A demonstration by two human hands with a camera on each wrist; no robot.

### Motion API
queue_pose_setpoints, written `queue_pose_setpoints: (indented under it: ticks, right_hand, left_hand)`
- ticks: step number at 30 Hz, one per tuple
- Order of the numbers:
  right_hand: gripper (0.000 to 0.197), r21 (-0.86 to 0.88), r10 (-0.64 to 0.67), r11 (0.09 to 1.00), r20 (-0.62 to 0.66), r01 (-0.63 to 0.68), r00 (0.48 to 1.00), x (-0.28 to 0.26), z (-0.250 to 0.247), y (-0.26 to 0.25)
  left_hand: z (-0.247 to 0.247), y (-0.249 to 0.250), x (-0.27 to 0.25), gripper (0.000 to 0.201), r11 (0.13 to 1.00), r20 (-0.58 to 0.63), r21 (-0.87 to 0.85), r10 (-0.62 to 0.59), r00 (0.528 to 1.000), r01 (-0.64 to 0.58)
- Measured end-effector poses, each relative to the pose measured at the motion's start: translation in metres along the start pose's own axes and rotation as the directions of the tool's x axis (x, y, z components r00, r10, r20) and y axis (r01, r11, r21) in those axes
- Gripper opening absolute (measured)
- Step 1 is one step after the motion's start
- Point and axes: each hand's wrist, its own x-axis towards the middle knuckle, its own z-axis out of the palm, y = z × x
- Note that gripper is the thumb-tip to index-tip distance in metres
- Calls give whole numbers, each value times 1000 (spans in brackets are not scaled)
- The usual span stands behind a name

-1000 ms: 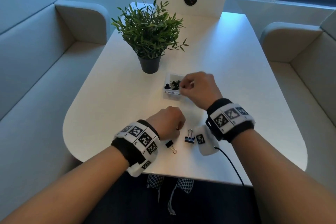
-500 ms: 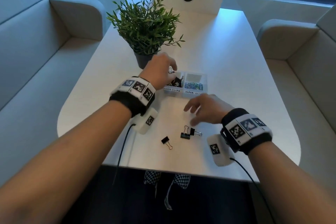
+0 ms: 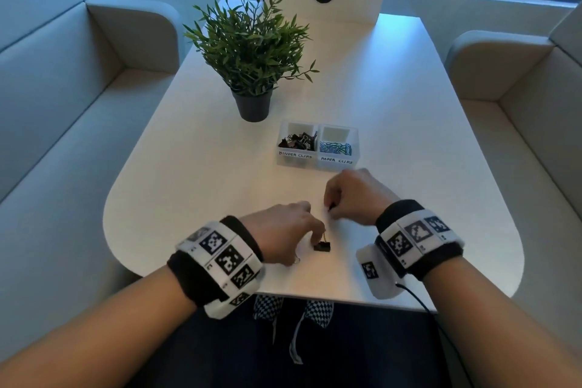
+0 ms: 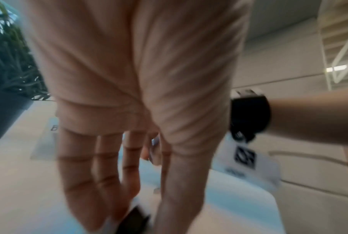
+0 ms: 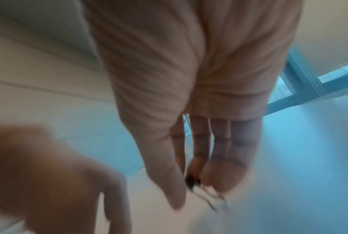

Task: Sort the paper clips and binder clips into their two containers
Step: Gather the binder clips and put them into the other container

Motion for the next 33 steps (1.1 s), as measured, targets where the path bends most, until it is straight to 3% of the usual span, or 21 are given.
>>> queue_pose_setpoints:
  ticks: [2, 5, 7, 10, 12, 14, 17, 20, 22, 25, 26, 30, 33]
  right_hand:
    - [9, 115, -11, 993, -178, 32, 984, 12, -12, -8]
    - [9, 280, 44, 956, -422, 84, 906, 40, -26, -24]
    - [14, 384, 101, 919, -442, 86, 892, 56, -31, -33]
    - [27, 373, 132, 927, -449, 51, 884, 63, -29, -31]
    - [23, 295, 89, 955, -411, 40, 907, 53, -25, -25]
    - [20, 165, 10, 986, -254, 34, 967, 34, -21, -18]
    - [31, 41, -23, 999, 39, 21, 999, 4, -12, -13]
    - [44, -32, -14, 999, 179, 20, 984, -11, 6, -14]
    - [45, -47, -39, 998, 188, 49, 981, -14, 18, -15]
    - [31, -57, -99, 993, 136, 108, 986, -13, 30, -15]
    - [26, -67, -116, 990, 125, 125, 985, -13, 32, -14]
    - [10, -65, -143, 987, 75, 148, 987, -13, 28, -15]
    - [7, 23, -144, 989, -35, 145, 989, -4, 10, -20]
  left_hand:
    - [5, -2, -1, 32, 1000, -29, -10, 8, 1000, -8]
    - [8, -6, -1, 17, 999, -48, -32, -15, 999, 13]
    - [8, -11, -1, 16, 998, -55, -54, -15, 998, 12]
    - [9, -16, -5, 13, 997, -70, -71, -3, 998, -2]
    - [1, -19, -10, 12, 996, -113, -88, -12, 994, 2]
    - [-17, -26, -13, 13, 990, -237, -138, -24, 971, -9]
    - [-56, -40, -11, 8, 981, -519, -192, -68, 852, -38]
    - [-84, -51, 10, 4, 972, -677, -234, -165, 717, 2]
    - [-89, -57, 31, 7, 965, -696, -259, -220, 683, 46]
    - [-78, -62, 56, 13, 961, -618, -237, -260, 742, 139]
    - [-74, -63, 59, 14, 961, -619, -232, -267, 739, 152]
    - [-66, -65, 55, 16, 955, -695, -263, -286, 659, 137]
    - [-62, -68, 41, 15, 954, -725, -269, -289, 625, 129]
